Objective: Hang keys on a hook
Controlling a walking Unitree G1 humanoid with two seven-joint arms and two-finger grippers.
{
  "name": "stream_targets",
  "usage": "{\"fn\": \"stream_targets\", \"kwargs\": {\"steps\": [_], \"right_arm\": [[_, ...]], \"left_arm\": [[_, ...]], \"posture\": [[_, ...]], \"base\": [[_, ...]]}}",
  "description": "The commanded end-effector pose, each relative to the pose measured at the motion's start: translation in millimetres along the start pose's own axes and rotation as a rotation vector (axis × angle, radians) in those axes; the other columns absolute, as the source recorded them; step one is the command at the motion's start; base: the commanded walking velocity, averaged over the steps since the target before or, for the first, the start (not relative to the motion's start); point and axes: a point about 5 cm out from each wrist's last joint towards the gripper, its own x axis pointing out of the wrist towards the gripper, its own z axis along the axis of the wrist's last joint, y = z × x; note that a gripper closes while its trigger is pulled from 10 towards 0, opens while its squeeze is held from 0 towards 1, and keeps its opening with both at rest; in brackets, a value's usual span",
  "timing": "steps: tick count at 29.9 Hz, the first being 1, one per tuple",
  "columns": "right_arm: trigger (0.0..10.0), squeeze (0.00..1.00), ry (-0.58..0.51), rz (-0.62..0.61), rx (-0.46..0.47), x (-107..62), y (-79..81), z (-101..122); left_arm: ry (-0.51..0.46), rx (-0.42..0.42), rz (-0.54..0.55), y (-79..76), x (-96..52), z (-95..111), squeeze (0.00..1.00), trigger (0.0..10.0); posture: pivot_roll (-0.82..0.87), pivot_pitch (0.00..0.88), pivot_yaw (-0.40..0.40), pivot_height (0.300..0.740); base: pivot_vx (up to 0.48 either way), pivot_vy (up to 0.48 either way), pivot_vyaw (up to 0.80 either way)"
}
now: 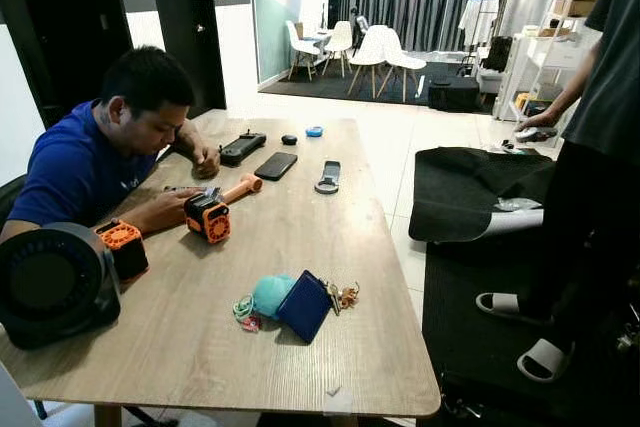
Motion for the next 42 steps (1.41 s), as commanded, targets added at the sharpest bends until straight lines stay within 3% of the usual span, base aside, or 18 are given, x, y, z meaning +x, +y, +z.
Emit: {"fn": "stream_targets", "kwargs": {"steps": [1, 11, 24, 29, 42], "right_arm": [[9.7, 0.00, 0.017, -0.006, -0.011, 0.7, 2.5, -3.9], [10.0, 0.00, 0.101, 0.018, -0.079, -2.5, 10.4, -23.9], [10.0, 0.00, 0.187, 0.120, -0.116, -8.6, 35.5, -50.0], [10.0, 0.00, 0.219, 0.134, -0.145, -10.6, 37.2, -55.9], [10.0, 0.00, 0.228, 0.121, -0.163, -11.4, 30.6, -56.1]], "left_arm": [[0.044, -0.040, 0.026, -0.1, 0.9, -4.8, 0.00, 10.0], [0.114, -0.034, 0.041, -3.4, 0.7, -14.2, 0.00, 10.0], [0.102, -0.018, -0.014, -10.2, 5.1, -8.1, 0.00, 10.0], [0.125, 0.016, -0.043, -11.3, 2.9, -12.9, 0.00, 10.0], [0.132, 0.009, -0.039, -8.4, 0.8, -15.7, 0.00, 10.0]], "posture": [[0.06, 0.005, 0.022, 0.740], [0.06, 0.000, 0.025, 0.740], [0.06, 0.000, 0.028, 0.740], [0.06, 0.000, 0.028, 0.740], [0.06, 0.000, 0.025, 0.740]], "base": [[0.000, 0.000, 0.00], [0.000, 0.000, 0.00], [0.000, 0.000, 0.00], [0.000, 0.000, 0.00], [0.000, 0.000, 0.00]]}}
